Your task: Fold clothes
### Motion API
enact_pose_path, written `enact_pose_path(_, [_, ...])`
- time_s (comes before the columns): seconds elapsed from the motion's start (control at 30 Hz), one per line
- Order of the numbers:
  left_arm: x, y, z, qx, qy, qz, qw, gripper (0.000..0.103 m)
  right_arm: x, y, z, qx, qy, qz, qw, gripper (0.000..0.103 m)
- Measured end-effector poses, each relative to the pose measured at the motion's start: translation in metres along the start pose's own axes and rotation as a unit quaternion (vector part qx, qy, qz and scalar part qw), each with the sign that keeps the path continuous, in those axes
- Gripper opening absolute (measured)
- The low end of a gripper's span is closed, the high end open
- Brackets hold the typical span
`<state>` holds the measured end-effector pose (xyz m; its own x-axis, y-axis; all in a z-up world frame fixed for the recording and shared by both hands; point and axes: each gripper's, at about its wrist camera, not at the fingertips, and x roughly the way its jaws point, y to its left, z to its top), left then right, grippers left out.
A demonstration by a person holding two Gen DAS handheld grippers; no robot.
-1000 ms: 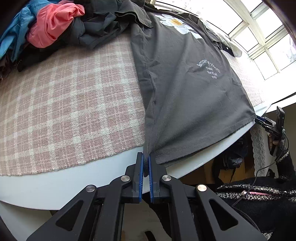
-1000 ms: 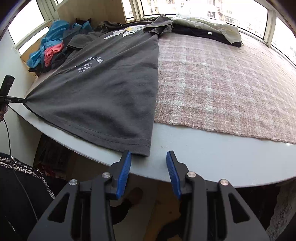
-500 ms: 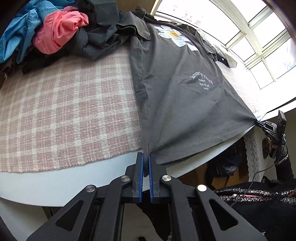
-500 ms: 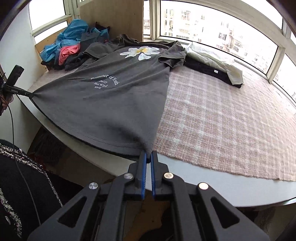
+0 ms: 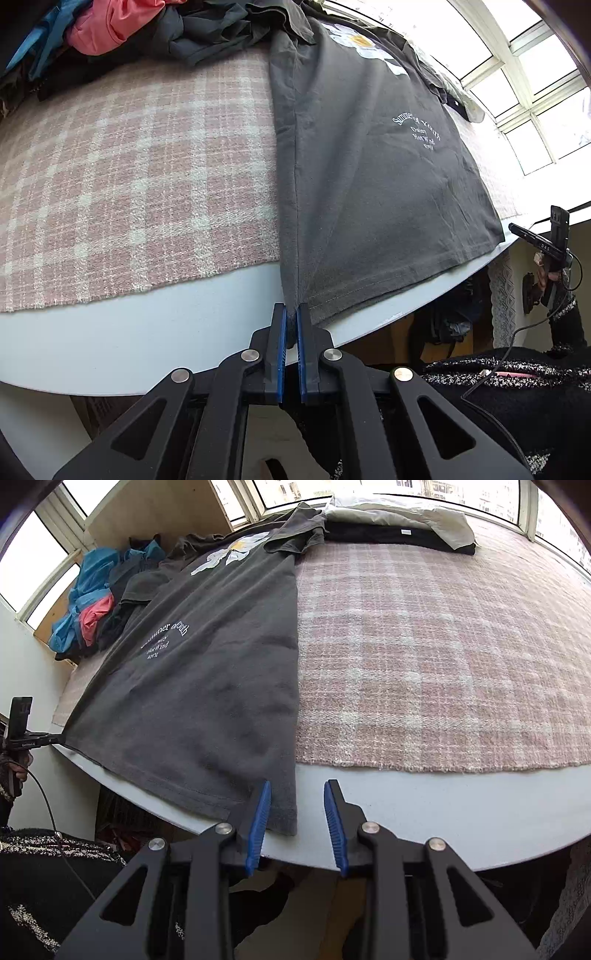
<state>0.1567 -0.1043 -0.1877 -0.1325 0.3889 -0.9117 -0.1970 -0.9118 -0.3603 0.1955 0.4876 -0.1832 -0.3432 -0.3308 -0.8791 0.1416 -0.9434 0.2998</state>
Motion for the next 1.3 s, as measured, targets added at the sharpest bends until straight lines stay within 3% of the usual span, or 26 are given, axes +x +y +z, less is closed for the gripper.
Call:
enact_pose_path(0.27, [0.0, -0.002, 0.001, 0.004, 0.004, -0.002, 1.0, 0.004, 0.02, 0.006, 0.0, 0.009, 0.021, 0.04, 0.999, 0.03])
enact_pose_path(0.3, [0.0, -0.003, 0.001, 0.005, 0.005, -0.002, 1.0, 0.004, 0.021, 0.006, 0.0, 0.011, 0.022, 0.046, 0.999, 0.022])
enact_pose_path(0.33, [0.001, -0.002, 0.002, 0.007, 0.008, -0.003, 0.9999, 0.004, 0.023, 0.007, 0.0, 0.015, 0.025, 0.055, 0.998, 0.003])
enact_pose_path(0.37, [0.001, -0.001, 0.002, 0.007, 0.009, -0.002, 0.9999, 0.004, 0.025, 0.009, -0.001, 0.02, 0.027, 0.066, 0.997, 0.004])
enact_pose_path(0.43, [0.001, 0.0, 0.003, 0.002, 0.006, -0.011, 0.9999, 0.004, 0.02, 0.007, -0.001, 0.077, 0.001, 0.143, 0.987, 0.004])
enact_pose_path(0.5, [-0.007, 0.004, 0.007, -0.026, -0.021, -0.056, 0.9979, 0.004, 0.005, 0.004, 0.011, 0.126, -0.052, 0.208, 0.969, 0.004])
enact_pose_path(0.6, [-0.029, 0.008, 0.028, -0.059, -0.086, -0.117, 0.9876, 0.004, -0.024, 0.004, 0.058, 0.156, -0.139, 0.246, 0.947, 0.004])
enact_pose_path(0.67, [-0.044, 0.003, 0.061, -0.046, -0.119, -0.141, 0.9818, 0.004, -0.04, 0.009, 0.111, 0.141, -0.182, 0.234, 0.944, 0.004])
enact_pose_path(0.73, [-0.059, -0.011, 0.108, -0.001, -0.133, -0.101, 0.986, 0.004, -0.061, 0.02, 0.183, 0.107, -0.216, 0.212, 0.947, 0.004])
enact_pose_path(0.83, [-0.104, -0.028, 0.201, 0.049, -0.172, -0.096, 0.9791, 0.004, -0.129, 0.047, 0.297, 0.069, -0.282, 0.187, 0.939, 0.003])
enact_pose_path(0.9, [-0.152, -0.041, 0.266, 0.071, -0.213, -0.081, 0.971, 0.004, -0.204, 0.077, 0.351, 0.028, -0.332, 0.159, 0.929, 0.003])
enact_pose_path(0.97, [-0.227, -0.059, 0.315, 0.087, -0.275, -0.063, 0.9554, 0.004, -0.282, 0.114, 0.38, -0.022, -0.383, 0.123, 0.915, 0.003])
enact_pose_path(1.0, [-0.272, -0.07, 0.328, 0.096, -0.311, -0.047, 0.9445, 0.004, -0.312, 0.127, 0.38, -0.044, -0.4, 0.111, 0.909, 0.003])
enact_pose_path(1.1, [-0.39, -0.102, 0.325, 0.137, -0.399, -0.03, 0.9062, 0.004, -0.381, 0.156, 0.368, -0.09, -0.437, 0.076, 0.892, 0.003])
enact_pose_path(1.17, [-0.437, -0.115, 0.307, 0.155, -0.43, -0.02, 0.8892, 0.004, -0.386, 0.153, 0.35, -0.096, -0.419, 0.057, 0.901, 0.003])
enact_pose_path(1.23, [-0.454, -0.118, 0.284, 0.166, -0.437, -0.005, 0.8842, 0.004, -0.378, 0.144, 0.328, -0.098, -0.391, 0.04, 0.914, 0.003])
enact_pose_path(1.3, [-0.445, -0.114, 0.258, 0.18, -0.423, 0.009, 0.8881, 0.004, -0.351, 0.129, 0.3, -0.097, -0.349, 0.024, 0.932, 0.003])
